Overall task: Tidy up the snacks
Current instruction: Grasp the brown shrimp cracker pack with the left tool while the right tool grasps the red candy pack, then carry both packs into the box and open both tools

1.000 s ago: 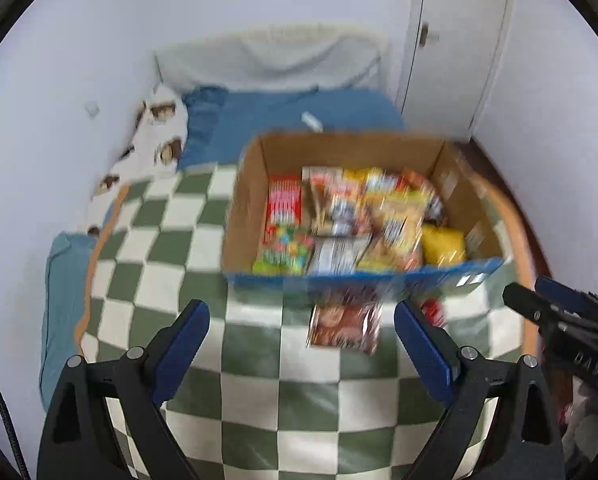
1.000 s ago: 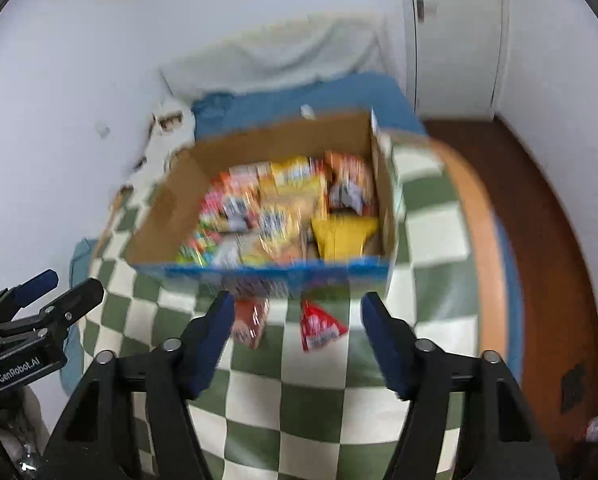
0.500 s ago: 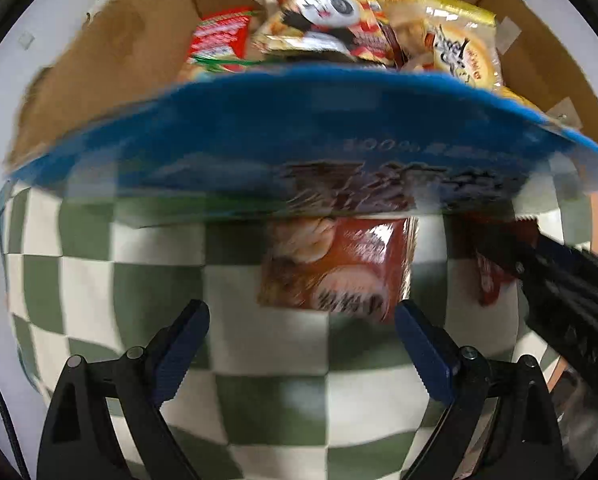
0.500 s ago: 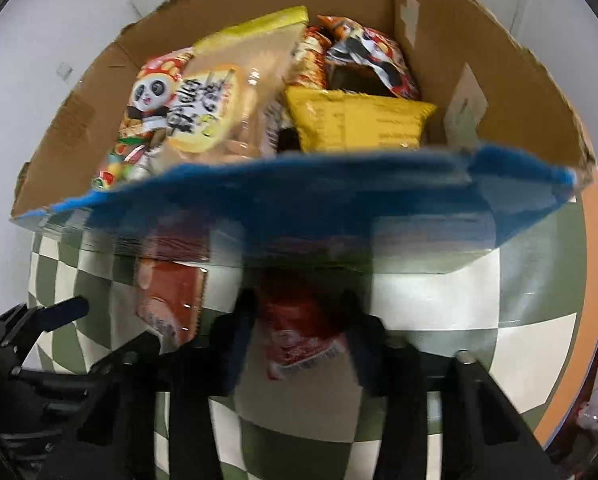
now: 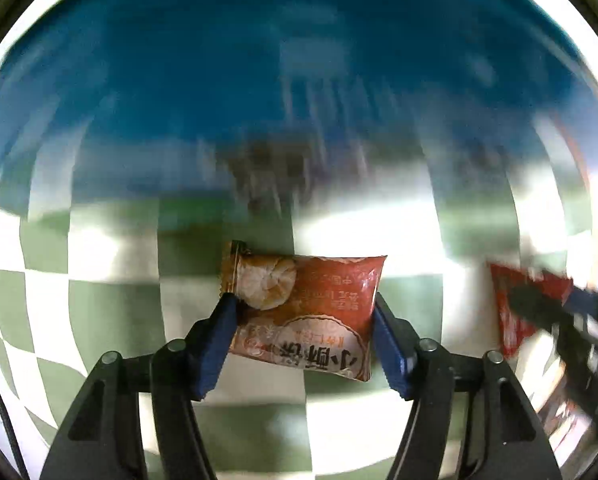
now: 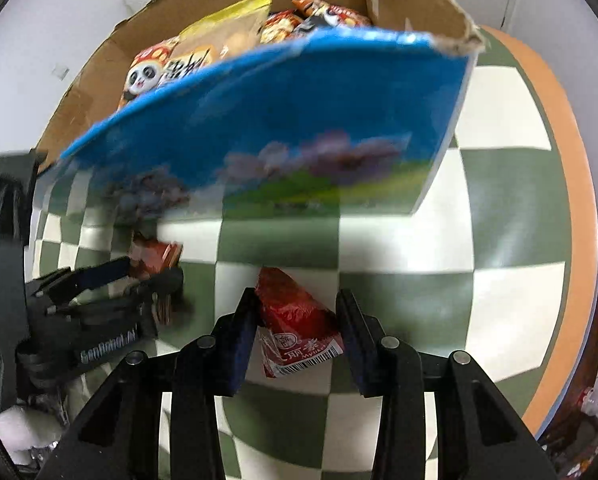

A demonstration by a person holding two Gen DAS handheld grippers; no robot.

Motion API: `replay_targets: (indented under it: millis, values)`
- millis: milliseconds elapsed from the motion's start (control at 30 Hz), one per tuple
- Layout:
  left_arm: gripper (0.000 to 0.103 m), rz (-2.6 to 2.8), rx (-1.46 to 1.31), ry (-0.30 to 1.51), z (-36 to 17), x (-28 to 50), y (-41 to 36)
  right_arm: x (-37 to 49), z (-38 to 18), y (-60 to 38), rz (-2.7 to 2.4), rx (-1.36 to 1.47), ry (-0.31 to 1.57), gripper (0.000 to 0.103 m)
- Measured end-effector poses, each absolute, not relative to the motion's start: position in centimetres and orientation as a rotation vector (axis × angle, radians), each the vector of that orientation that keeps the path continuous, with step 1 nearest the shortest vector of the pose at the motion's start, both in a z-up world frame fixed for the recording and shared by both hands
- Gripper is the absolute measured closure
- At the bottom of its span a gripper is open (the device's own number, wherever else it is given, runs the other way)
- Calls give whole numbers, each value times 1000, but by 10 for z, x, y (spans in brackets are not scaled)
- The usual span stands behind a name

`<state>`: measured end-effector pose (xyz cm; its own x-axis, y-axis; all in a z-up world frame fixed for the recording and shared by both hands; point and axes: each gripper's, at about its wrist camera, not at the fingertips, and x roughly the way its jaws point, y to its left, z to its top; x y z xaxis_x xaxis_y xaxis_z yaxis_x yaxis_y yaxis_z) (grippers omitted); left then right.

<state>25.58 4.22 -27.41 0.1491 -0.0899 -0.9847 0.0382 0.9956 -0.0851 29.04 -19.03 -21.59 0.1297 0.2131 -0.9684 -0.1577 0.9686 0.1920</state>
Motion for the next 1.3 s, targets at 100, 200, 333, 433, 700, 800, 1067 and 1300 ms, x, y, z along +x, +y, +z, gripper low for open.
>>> replay_targets:
  millis: [100, 200, 333, 433, 700, 800, 1067, 1300]
  values:
    - [41, -132, 28, 1453, -280, 215, 40, 279, -217, -184, 296, 31, 1433, 61]
    - [42, -125, 26, 1475, -285, 186, 48, 262, -220, -179, 320, 14, 1452, 61]
    - [48, -110, -75, 1477, -276, 169, 62, 249, -221, -175, 327, 12, 1441, 62]
    - [64, -114, -152, 1457, -259, 170, 78, 245, -215, -173, 346, 28, 1426, 67]
    - [75, -126, -181, 1438, -239, 180, 81, 242, -193, -169, 389, 49, 1388, 69]
    - [71, -184, -229, 1452, -242, 180, 101, 242, -190, -177, 388, 60, 1398, 69]
    - [47, -18, -808, 1685, -304, 166, 164, 240, -202, -186, 347, 121, 1421, 69]
    - [43, 132, -1070, 1594, -312, 163, 187, 239, -207, -180, 337, 127, 1418, 69]
